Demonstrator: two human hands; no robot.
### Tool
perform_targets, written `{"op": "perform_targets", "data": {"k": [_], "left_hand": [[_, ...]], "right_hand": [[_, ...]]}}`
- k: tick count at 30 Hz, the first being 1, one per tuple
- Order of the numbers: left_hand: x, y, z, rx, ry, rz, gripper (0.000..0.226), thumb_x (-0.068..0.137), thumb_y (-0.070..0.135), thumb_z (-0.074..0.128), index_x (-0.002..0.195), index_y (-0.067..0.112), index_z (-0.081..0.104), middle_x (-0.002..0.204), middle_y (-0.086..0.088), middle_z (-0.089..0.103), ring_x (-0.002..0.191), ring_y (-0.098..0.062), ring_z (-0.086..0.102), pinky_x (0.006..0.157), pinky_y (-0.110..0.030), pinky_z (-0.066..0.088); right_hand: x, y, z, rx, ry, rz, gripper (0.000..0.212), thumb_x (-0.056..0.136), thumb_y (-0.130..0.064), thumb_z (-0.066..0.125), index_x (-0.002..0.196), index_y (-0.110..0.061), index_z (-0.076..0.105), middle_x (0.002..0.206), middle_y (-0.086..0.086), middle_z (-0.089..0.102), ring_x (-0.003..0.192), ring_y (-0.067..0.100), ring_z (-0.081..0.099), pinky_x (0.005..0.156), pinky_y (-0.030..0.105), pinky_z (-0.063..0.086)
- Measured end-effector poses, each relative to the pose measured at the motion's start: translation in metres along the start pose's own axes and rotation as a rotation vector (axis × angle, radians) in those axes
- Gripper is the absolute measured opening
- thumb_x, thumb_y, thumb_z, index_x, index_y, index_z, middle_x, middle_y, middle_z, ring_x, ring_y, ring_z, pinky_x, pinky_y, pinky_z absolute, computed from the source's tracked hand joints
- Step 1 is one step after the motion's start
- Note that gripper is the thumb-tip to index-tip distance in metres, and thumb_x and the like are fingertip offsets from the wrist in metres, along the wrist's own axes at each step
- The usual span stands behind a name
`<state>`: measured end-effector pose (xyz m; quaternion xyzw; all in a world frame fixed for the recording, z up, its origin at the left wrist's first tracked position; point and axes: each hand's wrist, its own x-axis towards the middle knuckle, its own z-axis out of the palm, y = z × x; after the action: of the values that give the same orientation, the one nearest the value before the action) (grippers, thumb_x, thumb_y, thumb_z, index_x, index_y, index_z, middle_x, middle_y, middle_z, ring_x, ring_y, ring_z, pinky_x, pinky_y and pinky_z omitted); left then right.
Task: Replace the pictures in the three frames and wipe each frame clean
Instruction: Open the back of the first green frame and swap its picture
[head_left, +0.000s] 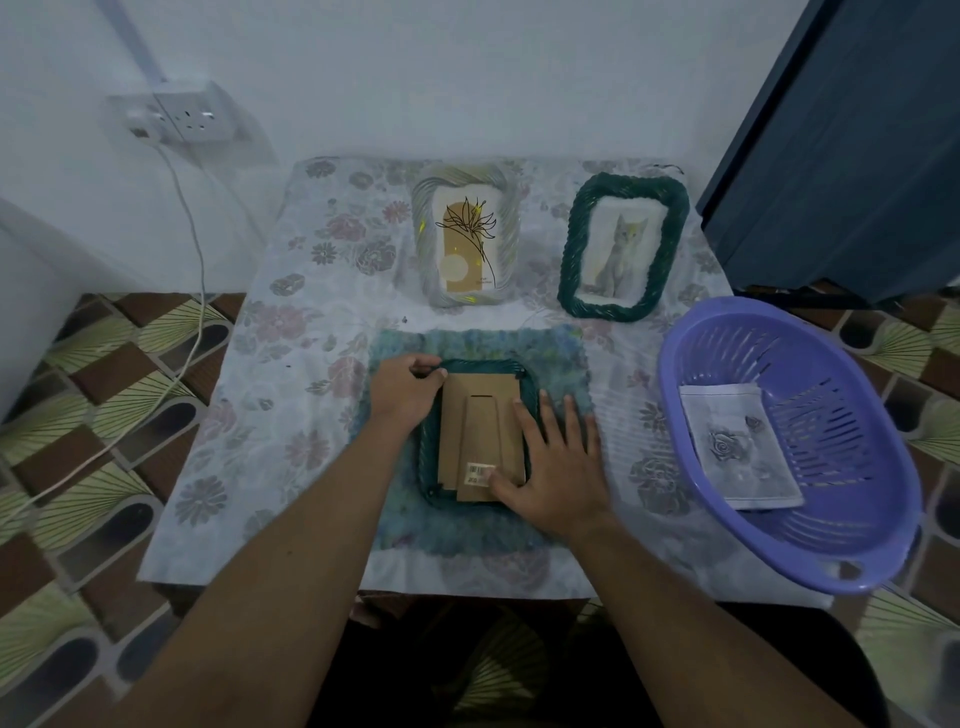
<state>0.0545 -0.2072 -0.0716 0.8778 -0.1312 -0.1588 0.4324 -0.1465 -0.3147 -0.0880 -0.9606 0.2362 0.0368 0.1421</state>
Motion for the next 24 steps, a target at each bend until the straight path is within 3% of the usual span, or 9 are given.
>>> {"op": "perform_targets", "data": {"k": [5, 15, 21, 24], "left_hand": [[0.003, 0.004, 0.001, 0.064, 0.007, -0.009, 0.024, 0.088, 0.028, 0.074, 0.105, 0.011, 0.072, 0.098, 0.000, 0.068, 0.088, -0.012, 0.060, 0.078, -0.025, 0.050], [-0.002, 0.023, 0.010, 0.176, 0.095, -0.124, 0.021, 0.090, 0.042, 0.068, 0.090, 0.021, 0.067, 0.090, 0.000, 0.068, 0.089, -0.022, 0.066, 0.076, -0.036, 0.056], [-0.010, 0.021, 0.007, 0.117, 0.071, -0.095, 0.031, 0.095, 0.045, 0.059, 0.102, 0.017, 0.068, 0.093, 0.003, 0.063, 0.095, -0.021, 0.064, 0.077, -0.032, 0.051], [-0.019, 0.013, 0.000, 0.032, 0.006, -0.015, 0.032, 0.097, 0.035, 0.059, 0.118, 0.012, 0.062, 0.110, -0.001, 0.063, 0.102, -0.015, 0.058, 0.081, -0.026, 0.043]], "right_hand": [[0.000, 0.000, 0.001, -0.013, -0.008, 0.006, 0.098, 0.079, -0.082, 0.030, 0.158, -0.036, -0.006, 0.167, 0.000, -0.011, 0.152, 0.029, -0.018, 0.121, 0.051, -0.012], [0.000, -0.001, 0.000, -0.032, -0.008, 0.007, 0.097, 0.081, -0.084, 0.028, 0.158, -0.034, -0.004, 0.167, 0.002, -0.011, 0.152, 0.030, -0.018, 0.120, 0.050, -0.015], [0.000, -0.002, -0.002, -0.021, -0.001, 0.006, 0.101, 0.075, -0.086, 0.017, 0.159, -0.033, -0.002, 0.168, 0.002, -0.008, 0.152, 0.030, -0.016, 0.121, 0.051, -0.011], [-0.001, -0.002, -0.002, -0.003, 0.000, 0.007, 0.100, 0.074, -0.084, 0.021, 0.159, -0.034, 0.000, 0.168, 0.002, -0.006, 0.153, 0.029, -0.015, 0.122, 0.052, -0.011]]}}
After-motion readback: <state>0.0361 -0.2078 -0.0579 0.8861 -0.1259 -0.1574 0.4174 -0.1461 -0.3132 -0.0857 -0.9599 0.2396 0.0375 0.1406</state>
